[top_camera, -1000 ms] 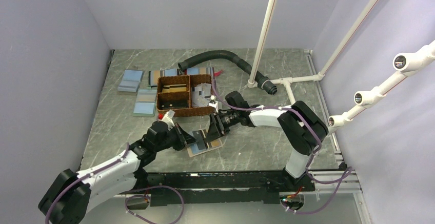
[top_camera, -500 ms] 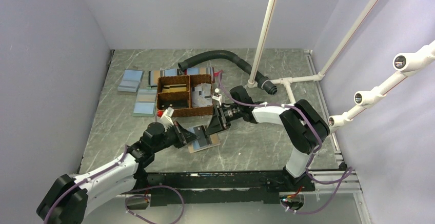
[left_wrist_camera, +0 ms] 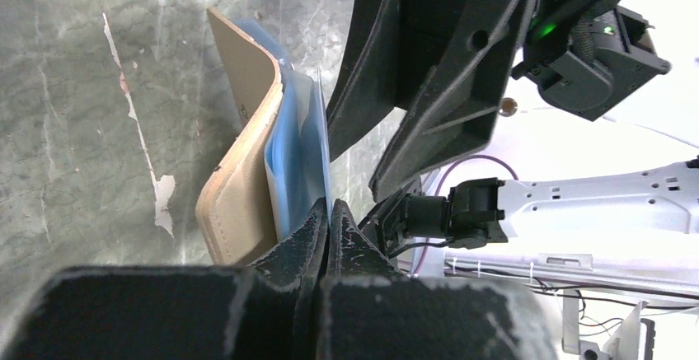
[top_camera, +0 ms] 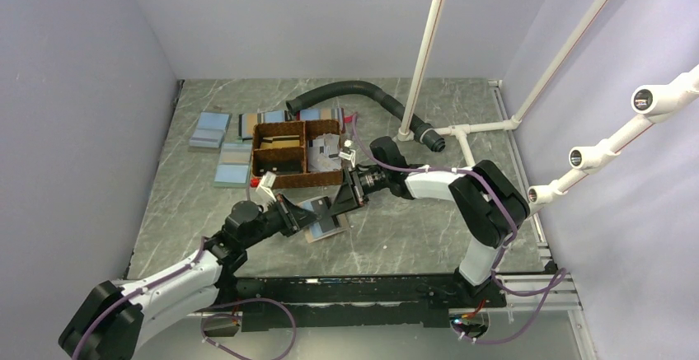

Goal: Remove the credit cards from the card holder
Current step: Remove the credit card from the card holder.

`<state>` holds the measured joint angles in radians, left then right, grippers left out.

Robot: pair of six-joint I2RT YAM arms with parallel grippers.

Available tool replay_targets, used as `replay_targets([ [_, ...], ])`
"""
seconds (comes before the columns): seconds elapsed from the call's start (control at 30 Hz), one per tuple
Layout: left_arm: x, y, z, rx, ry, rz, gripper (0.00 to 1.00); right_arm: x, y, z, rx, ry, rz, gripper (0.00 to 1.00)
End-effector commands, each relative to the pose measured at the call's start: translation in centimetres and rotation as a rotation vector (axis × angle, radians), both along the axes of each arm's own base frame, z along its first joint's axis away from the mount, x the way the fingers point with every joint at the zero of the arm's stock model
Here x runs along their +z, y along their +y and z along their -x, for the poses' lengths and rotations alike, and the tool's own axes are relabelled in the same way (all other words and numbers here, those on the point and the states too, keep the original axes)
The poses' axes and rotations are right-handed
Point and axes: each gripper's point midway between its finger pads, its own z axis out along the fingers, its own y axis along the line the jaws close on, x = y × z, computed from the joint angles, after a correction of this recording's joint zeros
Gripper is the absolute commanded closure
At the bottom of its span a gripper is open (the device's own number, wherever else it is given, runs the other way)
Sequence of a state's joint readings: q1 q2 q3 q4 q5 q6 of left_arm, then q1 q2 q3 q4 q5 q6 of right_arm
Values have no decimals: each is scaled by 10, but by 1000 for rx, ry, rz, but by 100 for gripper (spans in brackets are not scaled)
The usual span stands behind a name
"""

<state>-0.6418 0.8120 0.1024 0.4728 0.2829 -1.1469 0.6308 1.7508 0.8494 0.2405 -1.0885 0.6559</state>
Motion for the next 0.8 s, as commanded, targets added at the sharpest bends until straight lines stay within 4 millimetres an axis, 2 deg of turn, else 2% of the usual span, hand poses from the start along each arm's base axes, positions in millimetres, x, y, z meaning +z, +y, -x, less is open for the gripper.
replay_targets([
  [0.0,33,-1,-5,17,-101,105,100,33,3,7,55,-27,-124,66],
  [0.33,31,-1,-3,16,-90,104,100,45,4,10,91,-12,-165,100],
  [0.4,27,1,-5,28,-69,94,100,45,4,11,98,-15,-166,100],
  [0.5,18,3,-5,45,-25,74,86,40,2,8,96,-29,-154,100],
  [0.57,13,4,-4,52,-2,61,81,34,0,4,83,-40,-133,100],
  [0.77,3,10,-1,74,25,61,82,12,-9,-10,27,-57,-70,100],
])
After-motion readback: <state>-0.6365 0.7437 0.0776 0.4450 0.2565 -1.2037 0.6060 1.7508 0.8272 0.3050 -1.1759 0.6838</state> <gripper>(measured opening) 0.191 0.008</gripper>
